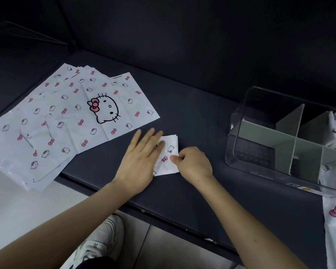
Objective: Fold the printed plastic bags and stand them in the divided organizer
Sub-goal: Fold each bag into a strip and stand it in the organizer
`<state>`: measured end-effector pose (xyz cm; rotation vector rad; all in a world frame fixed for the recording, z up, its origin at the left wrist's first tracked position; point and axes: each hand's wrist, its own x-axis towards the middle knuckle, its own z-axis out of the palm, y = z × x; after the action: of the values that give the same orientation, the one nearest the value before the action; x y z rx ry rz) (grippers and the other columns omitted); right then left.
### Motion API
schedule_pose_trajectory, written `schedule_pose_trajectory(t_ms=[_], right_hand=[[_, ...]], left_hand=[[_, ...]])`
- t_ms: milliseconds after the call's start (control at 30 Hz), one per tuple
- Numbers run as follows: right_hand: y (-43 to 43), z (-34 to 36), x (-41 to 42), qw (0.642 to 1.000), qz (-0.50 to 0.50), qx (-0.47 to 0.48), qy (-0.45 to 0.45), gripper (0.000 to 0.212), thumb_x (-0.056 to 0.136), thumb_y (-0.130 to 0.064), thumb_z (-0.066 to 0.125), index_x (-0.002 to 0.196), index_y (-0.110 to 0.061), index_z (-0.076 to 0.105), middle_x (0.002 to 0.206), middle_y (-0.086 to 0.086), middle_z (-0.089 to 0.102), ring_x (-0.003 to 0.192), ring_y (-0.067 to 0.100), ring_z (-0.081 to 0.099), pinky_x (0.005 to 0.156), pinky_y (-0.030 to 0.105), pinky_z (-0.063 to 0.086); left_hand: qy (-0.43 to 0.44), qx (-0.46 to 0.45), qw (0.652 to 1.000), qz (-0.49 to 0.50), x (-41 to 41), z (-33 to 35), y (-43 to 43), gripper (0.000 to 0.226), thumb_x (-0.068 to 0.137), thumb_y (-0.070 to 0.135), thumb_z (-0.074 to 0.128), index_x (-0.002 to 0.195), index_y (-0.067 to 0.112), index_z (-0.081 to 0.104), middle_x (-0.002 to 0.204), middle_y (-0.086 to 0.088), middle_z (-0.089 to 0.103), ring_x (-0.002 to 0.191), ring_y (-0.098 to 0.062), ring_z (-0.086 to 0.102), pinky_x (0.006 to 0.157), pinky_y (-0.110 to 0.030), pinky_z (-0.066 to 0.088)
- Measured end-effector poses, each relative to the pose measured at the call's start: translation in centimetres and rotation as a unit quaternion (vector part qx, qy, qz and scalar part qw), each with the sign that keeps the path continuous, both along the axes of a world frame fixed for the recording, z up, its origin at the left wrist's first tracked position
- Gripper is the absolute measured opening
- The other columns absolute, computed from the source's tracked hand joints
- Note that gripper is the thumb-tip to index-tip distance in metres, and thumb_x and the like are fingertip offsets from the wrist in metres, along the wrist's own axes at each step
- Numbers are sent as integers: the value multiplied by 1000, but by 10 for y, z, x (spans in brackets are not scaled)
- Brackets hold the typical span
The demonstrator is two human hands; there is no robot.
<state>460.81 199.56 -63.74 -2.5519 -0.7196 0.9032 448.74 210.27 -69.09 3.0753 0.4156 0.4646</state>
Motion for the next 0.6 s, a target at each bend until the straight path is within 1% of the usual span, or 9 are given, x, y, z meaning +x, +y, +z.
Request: schedule_pose_trajectory(t_ms=[33,100,267,333,400,433,500,533,600], right_hand=[[0,1,0,1000,1,-2,1,46,94,-34,56,56,-17,38,56,-3,41,52,14,38,47,27,27],[0,1,0,1000,3,-6,2,47,94,-35,57,55,-18,36,56,-3,39,50,13,36,46,27,26],[2,1,2,1000,6,-5,1,50,92,-38,58,55,-17,33,53,-4,33,47,12,32,45,26,22],[0,1,2,1000,-2,12,6,52,91,-37,59,51,-17,33,50,-4,33,46,13,32,45,26,23],[-4,2,-1,999,-18,36,1,49,90,-38,62,51,-18,40,51,-4,41,51,15,41,47,27,29],[-7,2,-5,998,-25,48,-10,41,88,-40,62,57,-18,50,57,-3,51,58,17,50,51,27,35],[-13,0,-17,995,-33,61,-78,27,86,-43,64,83,-16,61,80,-2,65,78,20,61,64,28,43],[-16,-3,-25,987,-26,75,-142,29,85,-42,67,94,-14,62,90,0,66,83,22,62,67,30,43],[-21,-11,-34,965,-11,115,-234,37,79,-35,76,102,-8,64,98,7,63,83,27,63,65,32,45]], left_hand=[[27,-1,999,-30,1,1,3,52,82,11,38,129,0,55,142,-16,48,134,-34,37,117,-43,10],[61,-18,996,-58,2,5,6,55,82,10,33,133,-1,52,141,-16,48,133,-33,42,117,-39,10],[76,-60,991,-89,0,6,7,60,79,2,34,137,5,49,143,-12,46,136,-28,38,118,-34,13],[76,-92,989,-83,-2,6,10,58,81,6,34,138,8,50,144,-13,46,135,-29,40,116,-33,18],[77,-118,988,-65,-7,6,10,55,86,15,32,137,6,50,144,-15,46,135,-29,42,114,-35,22],[77,-121,988,-55,-10,6,8,54,89,19,32,139,5,49,145,-15,44,136,-28,41,114,-36,23],[73,-112,990,-38,-12,2,2,53,95,27,31,141,4,44,148,-14,39,139,-26,36,114,-38,23],[75,-104,991,-30,-13,0,-1,54,96,29,30,142,3,42,149,-15,37,140,-26,34,114,-39,23],[79,-89,993,-10,-13,-1,-6,56,97,31,28,143,1,40,150,-16,36,140,-26,33,114,-39,21]])
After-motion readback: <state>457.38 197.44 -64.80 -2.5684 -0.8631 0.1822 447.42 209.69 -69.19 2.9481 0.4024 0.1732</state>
